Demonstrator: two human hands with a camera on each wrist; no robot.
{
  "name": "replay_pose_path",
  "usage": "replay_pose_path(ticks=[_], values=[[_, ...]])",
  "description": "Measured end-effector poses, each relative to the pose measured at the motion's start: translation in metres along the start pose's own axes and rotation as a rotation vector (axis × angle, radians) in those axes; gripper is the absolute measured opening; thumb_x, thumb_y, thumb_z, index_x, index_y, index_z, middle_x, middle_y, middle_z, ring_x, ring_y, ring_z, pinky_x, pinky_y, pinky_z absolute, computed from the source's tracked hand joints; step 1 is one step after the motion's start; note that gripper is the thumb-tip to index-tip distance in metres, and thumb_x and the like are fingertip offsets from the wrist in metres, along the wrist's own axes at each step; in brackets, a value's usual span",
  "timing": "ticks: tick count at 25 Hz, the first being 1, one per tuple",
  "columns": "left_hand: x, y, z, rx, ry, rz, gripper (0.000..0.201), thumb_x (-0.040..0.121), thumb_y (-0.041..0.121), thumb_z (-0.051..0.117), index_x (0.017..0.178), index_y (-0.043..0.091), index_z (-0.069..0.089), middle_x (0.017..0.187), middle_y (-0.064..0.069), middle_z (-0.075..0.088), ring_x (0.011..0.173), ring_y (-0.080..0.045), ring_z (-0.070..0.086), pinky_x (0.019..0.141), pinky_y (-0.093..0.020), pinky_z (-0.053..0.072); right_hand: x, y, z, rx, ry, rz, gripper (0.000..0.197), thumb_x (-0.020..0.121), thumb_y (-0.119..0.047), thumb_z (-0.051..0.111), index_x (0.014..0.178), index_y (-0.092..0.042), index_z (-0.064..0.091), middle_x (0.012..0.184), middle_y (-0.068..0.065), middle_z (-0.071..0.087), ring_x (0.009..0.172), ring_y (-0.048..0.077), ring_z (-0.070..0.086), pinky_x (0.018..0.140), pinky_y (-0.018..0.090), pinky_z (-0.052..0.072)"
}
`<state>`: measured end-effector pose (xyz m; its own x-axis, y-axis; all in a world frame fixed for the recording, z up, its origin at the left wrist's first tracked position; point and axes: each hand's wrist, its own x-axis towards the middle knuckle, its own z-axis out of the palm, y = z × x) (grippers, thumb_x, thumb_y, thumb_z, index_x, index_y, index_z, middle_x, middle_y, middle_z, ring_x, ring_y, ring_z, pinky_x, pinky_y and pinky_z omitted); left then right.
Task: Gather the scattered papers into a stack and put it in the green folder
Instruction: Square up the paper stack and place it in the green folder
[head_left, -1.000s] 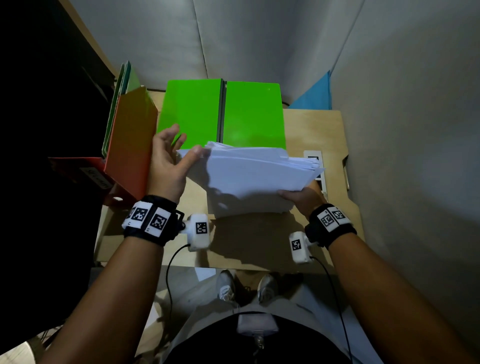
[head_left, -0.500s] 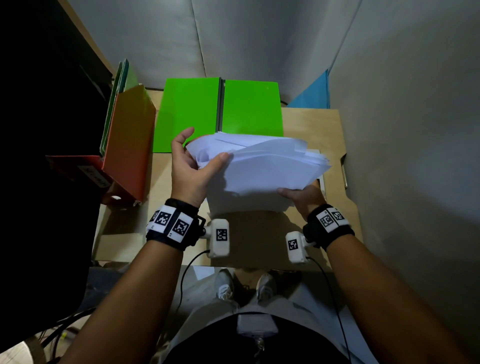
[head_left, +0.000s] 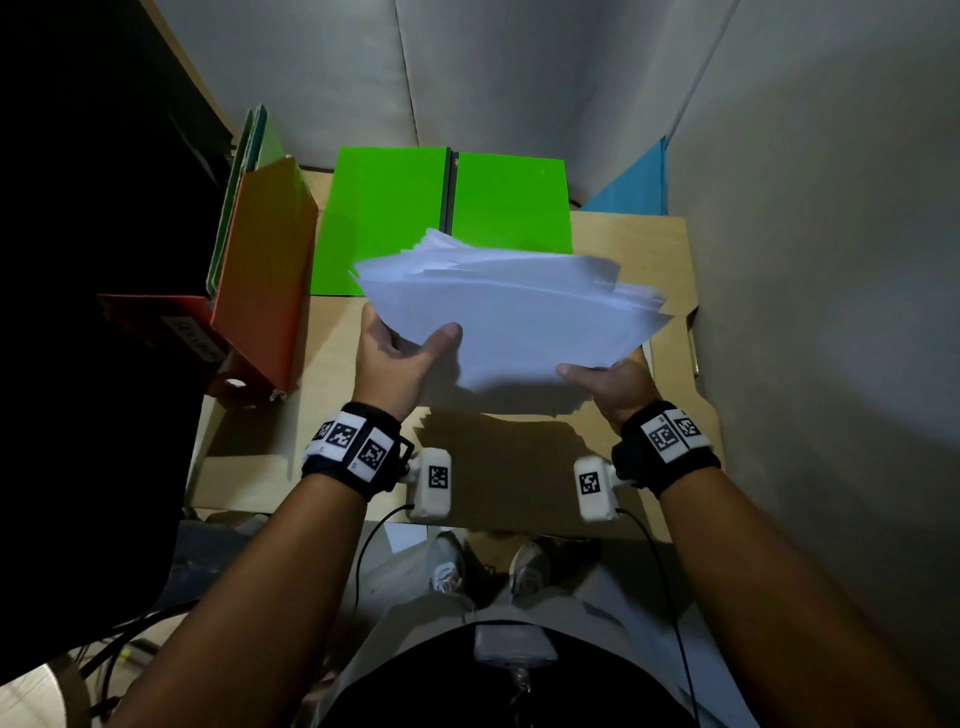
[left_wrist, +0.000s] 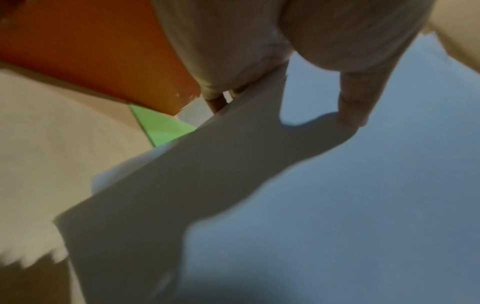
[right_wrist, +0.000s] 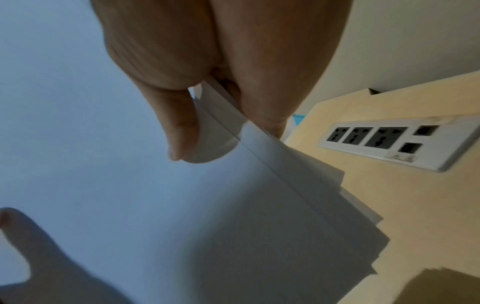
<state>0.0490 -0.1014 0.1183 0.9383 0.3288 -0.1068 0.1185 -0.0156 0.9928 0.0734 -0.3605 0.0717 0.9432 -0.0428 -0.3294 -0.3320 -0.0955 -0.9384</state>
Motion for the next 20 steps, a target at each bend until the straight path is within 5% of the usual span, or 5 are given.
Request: replay_pose_path(ticks=[6, 10, 15, 17, 20], values=[[-0.005, -0.007, 0.002, 0.063, -0.079, -0.079, 0.081, 0.064, 0.007, 0.091, 0.131, 0.005, 0.045, 0.120, -0.007, 0.066, 0.108, -0.009, 0.066, 0.095, -0.038, 0.055, 0.007, 0.005, 0.008, -0.130, -0.061, 0.060, 0.065, 0.064, -0.009, 0.086, 0.120, -0.008, 0.053, 0.118, 0.011, 0.063, 0.111, 0.027, 0.060, 0.096, 0.041, 0.052], [-0.009, 0.003, 0.012, 0.031, -0.056, 0.004, 0.077, 0.065, 0.007, 0.089, 0.129, 0.008, 0.047, 0.120, -0.003, 0.063, 0.107, -0.005, 0.063, 0.092, -0.029, 0.055, 0.014, 0.009, 0.015, -0.168, 0.080, 0.122, 0.097, 0.042, -0.051, 0.092, 0.121, -0.015, 0.050, 0.118, 0.005, 0.064, 0.108, 0.025, 0.062, 0.097, 0.042, 0.051], [-0.017, -0.003, 0.003, -0.023, -0.057, 0.025, 0.074, 0.067, 0.009, 0.088, 0.128, 0.012, 0.046, 0.116, 0.002, 0.063, 0.104, 0.000, 0.064, 0.089, -0.026, 0.053, 0.011, 0.013, 0.013, -0.082, 0.030, 0.060, 0.068, 0.060, -0.016, 0.089, 0.119, -0.012, 0.055, 0.112, 0.006, 0.065, 0.107, 0.025, 0.062, 0.086, 0.032, 0.054], [-0.014, -0.003, -0.005, -0.033, -0.085, -0.002, 0.076, 0.066, 0.025, 0.087, 0.129, 0.017, 0.046, 0.119, -0.001, 0.063, 0.109, -0.007, 0.063, 0.095, -0.036, 0.053, 0.008, 0.014, 0.016, -0.088, 0.012, 0.051, 0.066, 0.064, -0.011, 0.087, 0.121, -0.007, 0.054, 0.110, 0.006, 0.063, 0.105, 0.025, 0.061, 0.078, 0.026, 0.053], [-0.008, 0.013, -0.017, 0.041, -0.024, 0.051, 0.084, 0.069, 0.055, 0.078, 0.132, 0.014, 0.042, 0.112, -0.008, 0.061, 0.102, -0.018, 0.061, 0.097, -0.055, 0.048, 0.008, 0.022, 0.013, -0.092, -0.029, 0.057, 0.076, 0.058, -0.021, 0.090, 0.124, -0.006, 0.053, 0.114, 0.010, 0.065, 0.107, 0.027, 0.062, 0.088, 0.037, 0.056]])
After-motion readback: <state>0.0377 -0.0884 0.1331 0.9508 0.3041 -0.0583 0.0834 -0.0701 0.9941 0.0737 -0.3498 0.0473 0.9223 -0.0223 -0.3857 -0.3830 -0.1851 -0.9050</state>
